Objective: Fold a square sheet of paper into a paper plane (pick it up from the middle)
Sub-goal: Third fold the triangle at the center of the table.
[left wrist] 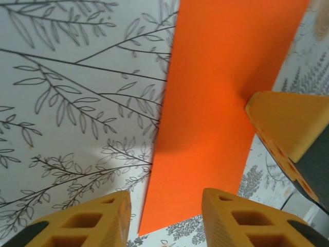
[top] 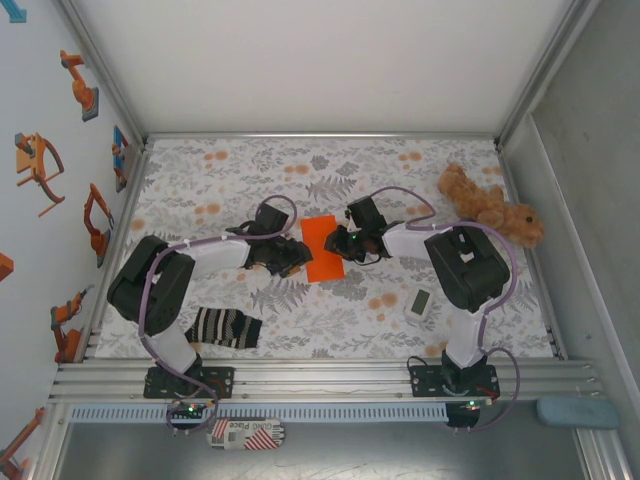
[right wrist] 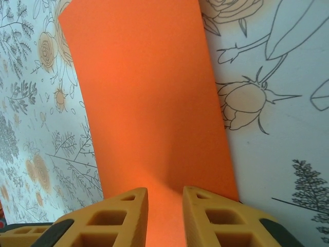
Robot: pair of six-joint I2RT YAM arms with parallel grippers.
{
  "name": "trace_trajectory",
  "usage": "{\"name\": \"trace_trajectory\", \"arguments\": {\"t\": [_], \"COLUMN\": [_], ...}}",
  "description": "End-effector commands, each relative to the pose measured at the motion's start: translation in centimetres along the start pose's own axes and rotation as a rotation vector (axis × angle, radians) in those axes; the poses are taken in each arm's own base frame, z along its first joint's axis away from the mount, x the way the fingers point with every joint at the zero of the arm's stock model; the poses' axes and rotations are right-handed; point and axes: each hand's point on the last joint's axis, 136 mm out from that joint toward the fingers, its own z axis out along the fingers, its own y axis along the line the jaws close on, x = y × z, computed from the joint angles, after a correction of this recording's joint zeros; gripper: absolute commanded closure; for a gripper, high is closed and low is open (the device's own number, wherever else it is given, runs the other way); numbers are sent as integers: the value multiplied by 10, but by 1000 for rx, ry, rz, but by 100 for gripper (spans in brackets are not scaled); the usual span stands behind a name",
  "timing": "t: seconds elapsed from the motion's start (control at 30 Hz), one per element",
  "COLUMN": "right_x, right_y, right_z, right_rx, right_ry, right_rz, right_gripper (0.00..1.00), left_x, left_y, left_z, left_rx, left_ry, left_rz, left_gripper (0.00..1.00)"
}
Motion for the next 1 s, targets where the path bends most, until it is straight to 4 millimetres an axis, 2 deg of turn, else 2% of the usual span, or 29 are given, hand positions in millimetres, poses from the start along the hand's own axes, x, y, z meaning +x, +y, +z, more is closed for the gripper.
{"name": "trace_trajectory", "arguments": {"t": [0.0, 0.07, 0.13, 0.23, 0.33, 0.43, 0.63, 0.8, 0.97], "right_x": [15, 14, 9, -2, -6, 1, 18, 22, 26], "right_y": [-31, -26, -11, 22, 38, 26, -2, -11, -31], "right_z": [10, 9, 6, -10, -25, -31, -22, -15, -8], "right_rx": [79, 58, -4, -104, -135, -87, -19, 4, 75], "right_ry": [47, 48, 45, 28, 11, 9, 54, 77, 87], "right_rz": [46, 39, 33, -1, -34, -43, -24, -14, 2], "right_gripper": [77, 78, 78, 78, 78, 78, 79, 81, 81], "left_x": [-5, -7, -6, -7, -6, -5, -4, -4, -2], "left_y": [-6, -6, -5, -3, 0, 5, 6, 8, 9], "left_z": [1, 3, 4, 4, 5, 7, 10, 12, 14], "left_rx": [-7, -8, -20, -29, -38, -51, -50, -50, -43], "left_ry": [-6, -4, 0, -1, 0, -1, 12, 13, 24], "left_rz": [4, 5, 9, 10, 8, 4, 0, -4, -15], "left_gripper": [64, 65, 66, 66, 66, 66, 66, 66, 65]}}
